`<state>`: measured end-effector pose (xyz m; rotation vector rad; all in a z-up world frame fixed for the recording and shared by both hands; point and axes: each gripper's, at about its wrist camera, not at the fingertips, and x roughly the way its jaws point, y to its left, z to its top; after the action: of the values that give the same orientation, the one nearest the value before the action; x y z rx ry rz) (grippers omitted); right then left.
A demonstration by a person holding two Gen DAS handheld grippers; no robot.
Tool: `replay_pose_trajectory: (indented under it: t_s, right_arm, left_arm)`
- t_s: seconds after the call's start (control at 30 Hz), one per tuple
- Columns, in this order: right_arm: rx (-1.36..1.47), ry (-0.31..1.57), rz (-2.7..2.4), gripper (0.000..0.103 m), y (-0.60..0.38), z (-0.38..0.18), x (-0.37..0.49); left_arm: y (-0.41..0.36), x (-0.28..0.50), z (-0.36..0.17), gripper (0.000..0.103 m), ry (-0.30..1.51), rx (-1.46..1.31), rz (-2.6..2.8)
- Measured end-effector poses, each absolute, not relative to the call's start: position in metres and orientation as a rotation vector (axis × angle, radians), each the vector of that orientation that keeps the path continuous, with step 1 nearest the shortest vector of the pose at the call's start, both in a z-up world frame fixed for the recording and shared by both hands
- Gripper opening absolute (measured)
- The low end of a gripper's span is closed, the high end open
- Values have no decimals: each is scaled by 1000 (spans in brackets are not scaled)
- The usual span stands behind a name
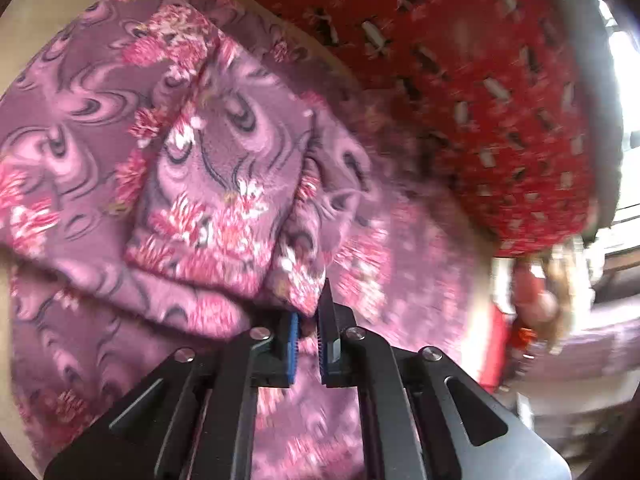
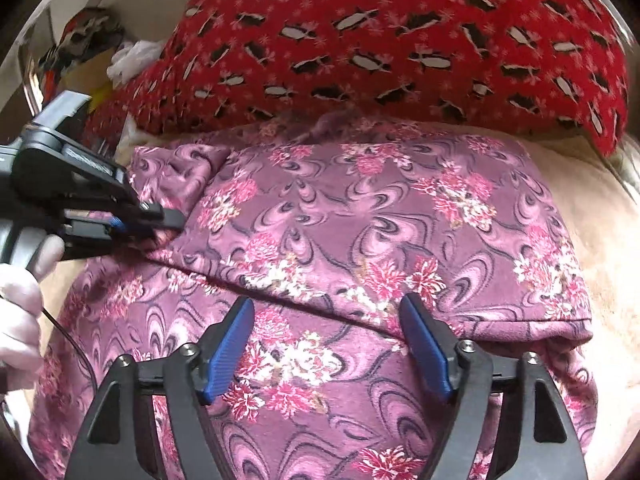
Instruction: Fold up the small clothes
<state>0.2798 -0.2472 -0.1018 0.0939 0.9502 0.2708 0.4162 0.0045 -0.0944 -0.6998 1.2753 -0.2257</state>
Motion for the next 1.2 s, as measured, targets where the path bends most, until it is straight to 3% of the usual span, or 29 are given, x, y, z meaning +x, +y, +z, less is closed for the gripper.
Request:
replay_pose_trajectory:
  t_s: [0.07,0.13,0.2,0.33,0.57,0.63,0.67,0.93,1.1,1.2]
  right_arm:
    - [97,959,270,77,-248,-99,282]
    - [118,942,272,77,-246,-89,283]
    - [145,888,326,77,-236,-71,284]
    - [12,852,463,77,-173,-49,298]
    - [-260,849,463,73,-84,-66,320]
    - [-288,846,455,44,-75,-71,331]
    - [-257,874,478,10,-77,-73,337]
    - [273,859,406,11,-201,-53,333]
    - [693,968,216,17,-319,-92,322]
    - [848,908,99,21,-376,-102,296]
  left_arm:
    - [29,402,-75,8,1223,-725,-260]
    - [53,389,-62,30,1166,-734,-237]
    - [80,378,-59,36,1113,-762,-162]
    - [119,373,-88,36,1137,-923,-103]
    - [127,378,-119,36,1177,-1035,-104]
    - [127,375,-116,36,1176,-1026,-112]
    - [125,376,-115,36,1176,-1015,-113]
    - [107,371,-106,40,1171,-941,-105]
    - [91,367,-107,40,1192,-905,-90]
    - [87,366,-108,40,1193,-897,-85]
